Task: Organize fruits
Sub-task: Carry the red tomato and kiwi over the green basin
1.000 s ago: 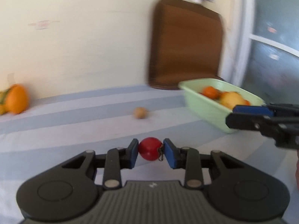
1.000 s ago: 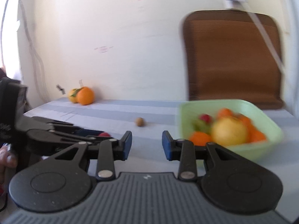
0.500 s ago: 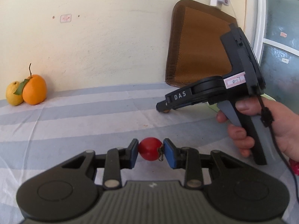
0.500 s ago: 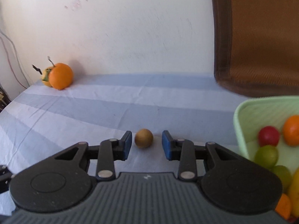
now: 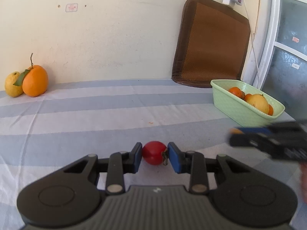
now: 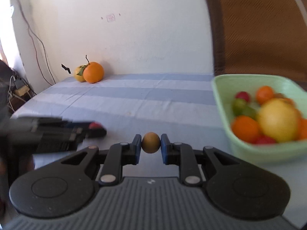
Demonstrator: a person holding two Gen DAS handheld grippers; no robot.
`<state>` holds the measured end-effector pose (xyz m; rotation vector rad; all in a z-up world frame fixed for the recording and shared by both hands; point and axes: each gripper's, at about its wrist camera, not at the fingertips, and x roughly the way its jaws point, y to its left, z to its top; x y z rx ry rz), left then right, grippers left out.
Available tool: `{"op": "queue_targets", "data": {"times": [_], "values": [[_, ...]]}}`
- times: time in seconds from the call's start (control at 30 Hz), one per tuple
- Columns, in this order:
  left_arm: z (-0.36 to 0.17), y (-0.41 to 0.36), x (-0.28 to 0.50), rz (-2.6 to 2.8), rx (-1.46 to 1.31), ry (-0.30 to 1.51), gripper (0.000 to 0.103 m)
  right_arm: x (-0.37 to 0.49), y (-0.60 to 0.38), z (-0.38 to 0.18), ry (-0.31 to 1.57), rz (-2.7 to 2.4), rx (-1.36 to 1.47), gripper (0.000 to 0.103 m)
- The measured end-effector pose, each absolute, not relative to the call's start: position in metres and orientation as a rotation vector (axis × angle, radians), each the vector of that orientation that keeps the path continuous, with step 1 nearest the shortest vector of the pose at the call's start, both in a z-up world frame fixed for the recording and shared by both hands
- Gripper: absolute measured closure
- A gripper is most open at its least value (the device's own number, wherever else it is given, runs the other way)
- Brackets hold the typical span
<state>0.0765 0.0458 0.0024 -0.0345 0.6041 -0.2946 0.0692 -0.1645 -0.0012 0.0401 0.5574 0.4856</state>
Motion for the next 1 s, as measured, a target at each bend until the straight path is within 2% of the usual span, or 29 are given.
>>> {"op": "queue_targets", "data": {"times": [0.2, 0.5, 0.77, 1.0], "values": [[0.005, 0.029, 0.059, -0.378, -0.110, 0.612, 0.073, 0.025, -0.195, -0.011, 0.518, 0.430, 0.006, 0.079], [0.001, 0.004, 0.050, -0.397, -0.065, 0.635, 0.072, 0.026, -0.205, -0.025, 0.534, 0.403, 0.028, 0.077], [0.001, 0.006, 0.046, -0.406, -0.064, 0.617, 0.057, 0.020, -0.204, -0.025, 0.520, 0.418, 0.002, 0.071], [0.001, -0.002, 0.043, -0.402, -0.011, 0.620, 0.056, 0.017, -0.206, -0.025, 0.513, 0.419, 0.002, 0.071]]}}
